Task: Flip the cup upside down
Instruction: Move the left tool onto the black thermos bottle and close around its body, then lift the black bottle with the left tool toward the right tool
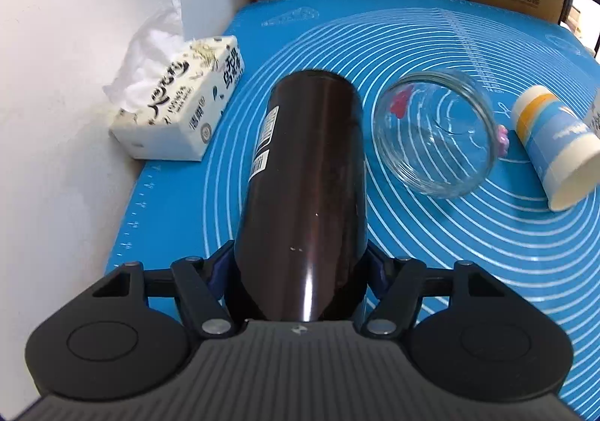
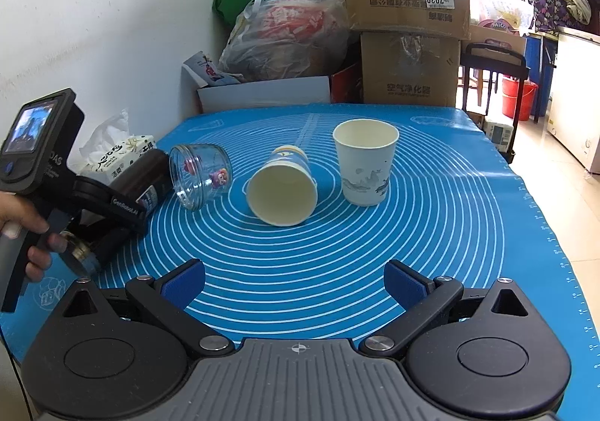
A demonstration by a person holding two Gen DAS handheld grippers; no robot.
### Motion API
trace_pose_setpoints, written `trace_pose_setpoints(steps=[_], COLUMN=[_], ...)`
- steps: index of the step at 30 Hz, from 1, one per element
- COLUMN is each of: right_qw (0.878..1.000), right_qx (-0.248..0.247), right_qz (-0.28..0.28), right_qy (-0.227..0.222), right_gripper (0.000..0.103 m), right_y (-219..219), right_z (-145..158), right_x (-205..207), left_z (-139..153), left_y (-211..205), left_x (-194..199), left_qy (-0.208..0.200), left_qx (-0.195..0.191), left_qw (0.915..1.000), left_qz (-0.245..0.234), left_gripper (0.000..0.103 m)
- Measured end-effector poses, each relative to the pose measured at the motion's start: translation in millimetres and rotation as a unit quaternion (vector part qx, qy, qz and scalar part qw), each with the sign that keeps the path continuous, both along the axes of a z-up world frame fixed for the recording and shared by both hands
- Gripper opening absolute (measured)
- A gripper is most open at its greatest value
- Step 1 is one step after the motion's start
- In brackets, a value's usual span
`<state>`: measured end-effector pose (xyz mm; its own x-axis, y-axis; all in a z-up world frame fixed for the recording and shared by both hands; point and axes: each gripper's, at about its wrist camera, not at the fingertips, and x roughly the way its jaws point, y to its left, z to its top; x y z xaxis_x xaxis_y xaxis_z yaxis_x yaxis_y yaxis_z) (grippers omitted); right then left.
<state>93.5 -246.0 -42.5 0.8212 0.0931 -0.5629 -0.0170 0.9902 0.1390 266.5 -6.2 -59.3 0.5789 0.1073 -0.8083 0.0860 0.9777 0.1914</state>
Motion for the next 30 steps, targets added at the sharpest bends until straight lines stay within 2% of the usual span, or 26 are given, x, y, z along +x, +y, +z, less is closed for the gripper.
trace_pose_setpoints(steps=[8, 16, 24, 30], right_qw=[1.000, 1.000, 1.000, 1.000], right_qx=[-0.006, -0.009, -0.012, -0.014], right_qz=[-0.001, -0.010, -0.016, -0.020], right_qy=[-0.006, -0.008, -0.009, -0.003], right_gripper=[0.103, 0.103, 0.103, 0.103], right_y=[2, -4, -11, -15], right_z=[5, 8, 9, 8], right_x=[-6, -21, -40, -48], left_z=[20, 21, 20, 9], left_y=[-1, -13, -36, -47], left_x=[-36, -88, -129, -144], left_qy=[-0.029, -0.048, -0.075, -0.048], left_qx=[-0.012, -0.023, -0.056, -0.077], left_qw=[0.9993, 0.9976, 0.9940, 0.9934], left_qz=[-0.019, -0.044, -0.057, -0.070], left_gripper=[0.068, 0.068, 0.068, 0.068])
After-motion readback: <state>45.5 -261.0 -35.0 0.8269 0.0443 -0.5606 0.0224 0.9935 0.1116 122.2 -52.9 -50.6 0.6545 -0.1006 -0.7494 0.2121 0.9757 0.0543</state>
